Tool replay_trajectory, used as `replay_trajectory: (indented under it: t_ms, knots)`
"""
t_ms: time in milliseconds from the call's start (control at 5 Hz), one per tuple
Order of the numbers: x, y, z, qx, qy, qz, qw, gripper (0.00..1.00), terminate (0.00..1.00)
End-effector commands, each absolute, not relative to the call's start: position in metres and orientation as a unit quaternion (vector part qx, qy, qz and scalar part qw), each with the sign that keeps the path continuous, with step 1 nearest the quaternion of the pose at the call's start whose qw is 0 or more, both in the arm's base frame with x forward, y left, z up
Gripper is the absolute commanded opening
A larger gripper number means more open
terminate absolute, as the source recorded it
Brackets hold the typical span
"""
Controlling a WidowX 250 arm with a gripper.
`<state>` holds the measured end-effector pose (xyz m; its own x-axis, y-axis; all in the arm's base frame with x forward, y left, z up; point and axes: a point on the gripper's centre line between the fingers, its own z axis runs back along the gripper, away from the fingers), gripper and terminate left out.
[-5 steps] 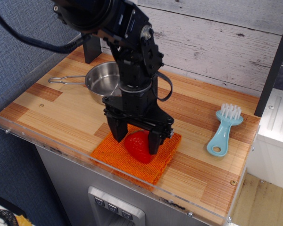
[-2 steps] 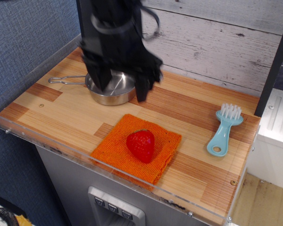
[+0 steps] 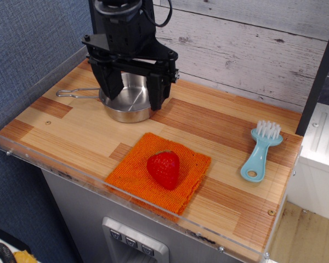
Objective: Take item from the pot and put it on the towel.
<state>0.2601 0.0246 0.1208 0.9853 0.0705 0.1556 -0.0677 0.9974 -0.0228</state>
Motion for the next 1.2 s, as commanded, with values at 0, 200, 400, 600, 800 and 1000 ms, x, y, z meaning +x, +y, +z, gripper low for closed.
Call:
replay_trajectory:
  t_ms: [0,200,400,600,800,1000]
  knots:
    - [0.2671,0.0357,0.1261,-0.016,-0.049,-0.008,0.999,1.0,0.0]
    - [0.2671,0.0357,0.1261,-0.016,-0.049,-0.008,0.999,1.0,0.0]
    - [0.2671,0.0357,0.1261,-0.016,-0.049,-0.008,0.999,1.0,0.0]
    - [0.2671,0.0357,0.1261,-0.016,-0.049,-0.008,0.999,1.0,0.0]
    - [0.2671,0.0357,0.1261,-0.016,-0.049,-0.008,0.999,1.0,0.0]
    - [0.2671,0.0357,0.1261,-0.016,-0.049,-0.008,0.999,1.0,1.0]
